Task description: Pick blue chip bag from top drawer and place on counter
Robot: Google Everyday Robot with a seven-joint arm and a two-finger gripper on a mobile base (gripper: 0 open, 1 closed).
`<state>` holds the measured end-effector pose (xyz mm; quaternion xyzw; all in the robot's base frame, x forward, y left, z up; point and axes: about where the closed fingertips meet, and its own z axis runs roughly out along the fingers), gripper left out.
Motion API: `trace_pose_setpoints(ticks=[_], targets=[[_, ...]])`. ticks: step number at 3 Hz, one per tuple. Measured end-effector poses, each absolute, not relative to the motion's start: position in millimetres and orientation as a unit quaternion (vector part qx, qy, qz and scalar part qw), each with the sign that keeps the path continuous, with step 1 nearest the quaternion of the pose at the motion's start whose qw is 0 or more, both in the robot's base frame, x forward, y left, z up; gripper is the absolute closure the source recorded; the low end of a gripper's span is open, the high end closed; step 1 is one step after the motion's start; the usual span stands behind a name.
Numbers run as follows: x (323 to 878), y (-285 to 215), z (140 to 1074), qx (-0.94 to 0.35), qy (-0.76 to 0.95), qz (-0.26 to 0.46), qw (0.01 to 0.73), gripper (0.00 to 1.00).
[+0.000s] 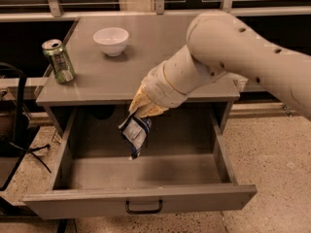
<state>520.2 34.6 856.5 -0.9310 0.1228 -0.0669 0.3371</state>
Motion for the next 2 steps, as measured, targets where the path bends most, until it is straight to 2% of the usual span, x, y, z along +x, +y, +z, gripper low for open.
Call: trace_pose_setpoints(ticks=[2], targets=[[550.5,39.3,951.1,-0.942,0.122,-0.100,0.295,1.00]])
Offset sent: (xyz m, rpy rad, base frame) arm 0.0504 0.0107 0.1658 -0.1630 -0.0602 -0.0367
